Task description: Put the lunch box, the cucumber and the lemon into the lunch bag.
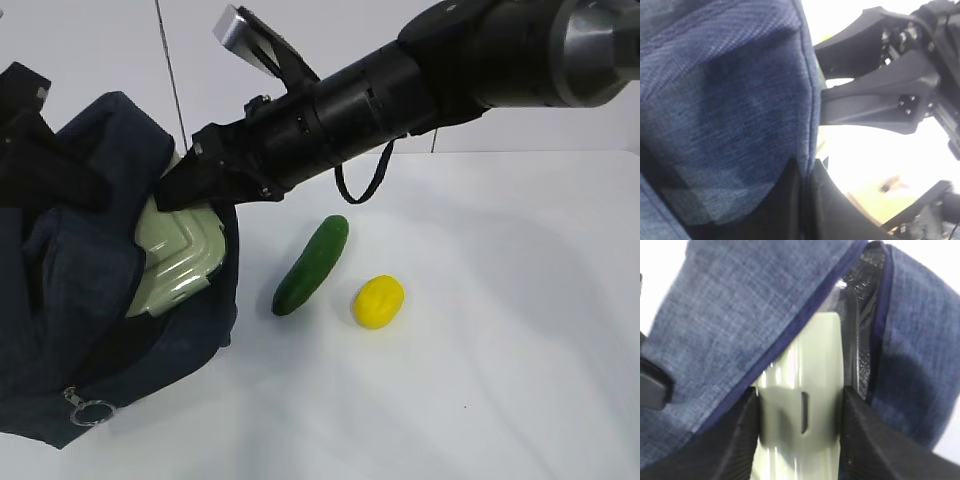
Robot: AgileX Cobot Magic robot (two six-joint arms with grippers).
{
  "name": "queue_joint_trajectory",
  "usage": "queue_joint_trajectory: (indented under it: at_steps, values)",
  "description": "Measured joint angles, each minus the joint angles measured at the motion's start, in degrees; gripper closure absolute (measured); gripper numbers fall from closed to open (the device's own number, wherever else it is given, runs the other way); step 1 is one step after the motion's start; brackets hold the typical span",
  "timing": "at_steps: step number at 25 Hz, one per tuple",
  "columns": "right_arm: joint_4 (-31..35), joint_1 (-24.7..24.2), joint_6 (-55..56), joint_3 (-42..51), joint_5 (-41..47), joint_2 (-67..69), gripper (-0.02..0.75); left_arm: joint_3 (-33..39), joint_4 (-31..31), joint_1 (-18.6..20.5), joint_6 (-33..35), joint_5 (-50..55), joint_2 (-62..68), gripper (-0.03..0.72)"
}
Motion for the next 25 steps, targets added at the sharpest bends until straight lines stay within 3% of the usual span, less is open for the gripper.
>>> queue_joint_trajectory:
  at_steps: [14, 25]
  values:
    - [8.5, 0.1, -6.9, 0.0, -1.9, 6.3, 0.379, 0.0, 4.5, 0.0, 0.5, -1.7, 4.6, 0.694]
    - [15.4, 0.1, -9.6, 0.0, -3.1, 8.0, 0.379, 0.0, 3.7, 0.0, 0.5, -2.6, 4.6, 0.694]
